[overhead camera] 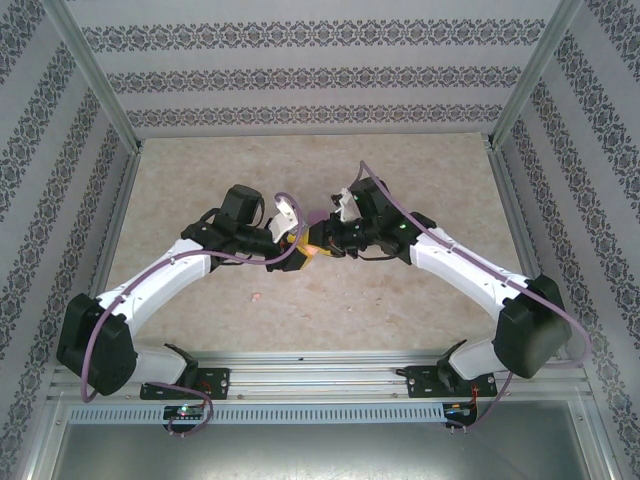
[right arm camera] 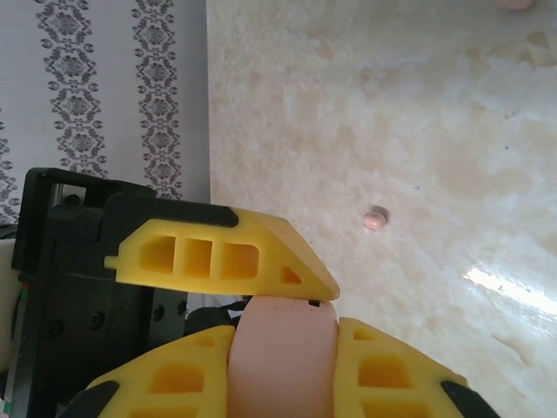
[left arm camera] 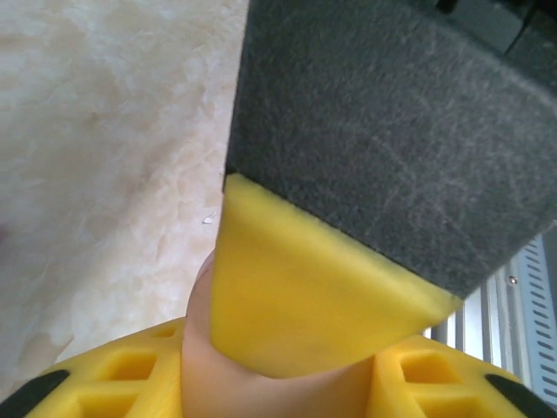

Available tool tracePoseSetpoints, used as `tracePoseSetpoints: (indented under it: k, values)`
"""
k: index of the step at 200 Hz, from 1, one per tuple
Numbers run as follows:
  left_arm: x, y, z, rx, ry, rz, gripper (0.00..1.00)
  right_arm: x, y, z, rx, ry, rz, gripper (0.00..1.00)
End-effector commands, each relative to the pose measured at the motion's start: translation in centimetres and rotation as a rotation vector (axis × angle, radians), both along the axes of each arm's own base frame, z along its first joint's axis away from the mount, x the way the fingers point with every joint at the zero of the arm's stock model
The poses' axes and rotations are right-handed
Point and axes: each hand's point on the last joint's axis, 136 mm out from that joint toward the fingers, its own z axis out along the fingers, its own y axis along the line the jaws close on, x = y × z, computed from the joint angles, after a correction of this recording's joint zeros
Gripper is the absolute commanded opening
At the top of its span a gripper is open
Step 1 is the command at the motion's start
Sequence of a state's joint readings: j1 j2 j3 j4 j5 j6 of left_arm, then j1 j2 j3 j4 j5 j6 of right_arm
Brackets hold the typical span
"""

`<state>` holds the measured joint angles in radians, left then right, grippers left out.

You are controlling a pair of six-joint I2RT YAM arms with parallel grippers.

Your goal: Insert the wireless bluetooth earbuds into the charging case

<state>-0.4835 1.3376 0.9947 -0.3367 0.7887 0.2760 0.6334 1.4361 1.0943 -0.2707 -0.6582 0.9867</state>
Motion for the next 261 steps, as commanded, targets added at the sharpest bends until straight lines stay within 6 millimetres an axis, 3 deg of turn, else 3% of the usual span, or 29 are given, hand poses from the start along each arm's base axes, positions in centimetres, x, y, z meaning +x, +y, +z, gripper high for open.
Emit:
tracePoseSetpoints:
  k: [1,34,56,111,135,156,225,261]
  values:
    - [1.1,-0.2,2.8,-0.051,-0.132,0.05,0.55,0.2,1.1,1.6,0.095,0.004,0.016,0.1]
    - [1.9,1.0,4.4,-0.085,-0.226,0.143,0.76,0.9,0.5,3.5,0.156,-0.018,-0.036,0.1]
    - [2.4,2.4,6.0,-0.123,-0.265,0.201,0.81,1.7,0.0,5.1,0.231,-0.042,-0.085,0.11]
    - [3.3,5.7,10.5,-0.407,-0.195,0.208,0.76,3.1,0.6,9.2,0.396,-0.072,-0.138,0.11]
    - [2.7,5.5,11.5,-0.502,-0.267,0.075,0.68,3.6,1.1,11.0,0.47,-0.067,-0.14,0.11]
    - [2.6,5.3,11.9,-0.551,-0.304,0.044,0.68,3.9,1.3,12.0,0.519,-0.065,-0.139,0.11]
    - [3.4,4.8,12.7,-0.59,-0.3,0.037,0.65,4.7,2.5,12.5,0.578,-0.036,-0.122,0.11]
    - [3.7,4.8,12.2,-0.591,-0.305,0.05,0.58,4.7,2.9,12.3,0.597,-0.013,-0.108,0.11]
